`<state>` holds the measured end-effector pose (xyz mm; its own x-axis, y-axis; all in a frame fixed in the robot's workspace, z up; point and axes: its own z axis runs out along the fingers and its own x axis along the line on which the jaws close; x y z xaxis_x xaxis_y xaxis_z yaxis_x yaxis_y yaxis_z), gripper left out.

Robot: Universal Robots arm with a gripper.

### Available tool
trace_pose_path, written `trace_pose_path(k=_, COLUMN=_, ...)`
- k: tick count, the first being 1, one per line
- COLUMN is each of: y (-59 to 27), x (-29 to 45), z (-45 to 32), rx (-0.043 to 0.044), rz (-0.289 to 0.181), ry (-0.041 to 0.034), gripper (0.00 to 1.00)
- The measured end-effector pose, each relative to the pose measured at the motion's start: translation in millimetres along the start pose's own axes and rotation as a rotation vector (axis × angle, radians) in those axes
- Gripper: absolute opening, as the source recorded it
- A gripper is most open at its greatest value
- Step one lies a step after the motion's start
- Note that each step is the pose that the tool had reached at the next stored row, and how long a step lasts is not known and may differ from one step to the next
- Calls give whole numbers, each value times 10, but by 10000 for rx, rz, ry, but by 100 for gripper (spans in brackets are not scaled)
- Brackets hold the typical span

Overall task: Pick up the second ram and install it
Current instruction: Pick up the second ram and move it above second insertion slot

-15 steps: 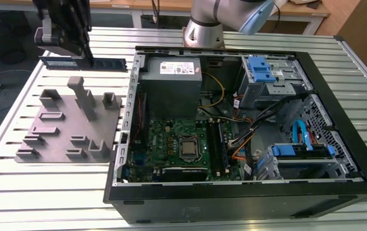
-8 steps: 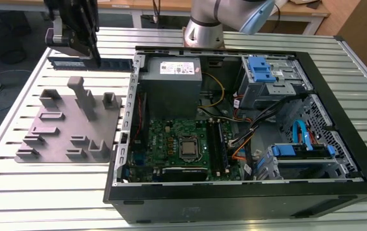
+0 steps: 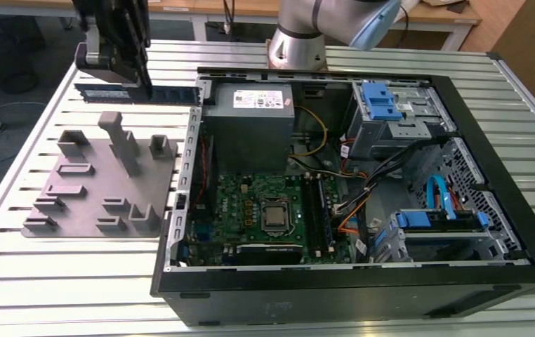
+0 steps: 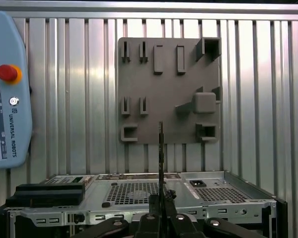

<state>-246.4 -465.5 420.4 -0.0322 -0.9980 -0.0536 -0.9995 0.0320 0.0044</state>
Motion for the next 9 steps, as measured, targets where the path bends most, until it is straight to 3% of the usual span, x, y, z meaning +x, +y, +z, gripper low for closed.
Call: trace_pose_path(k=9, y=-66, x=-1, z=27, rx=-34, rz=1, ry=2, gripper=14)
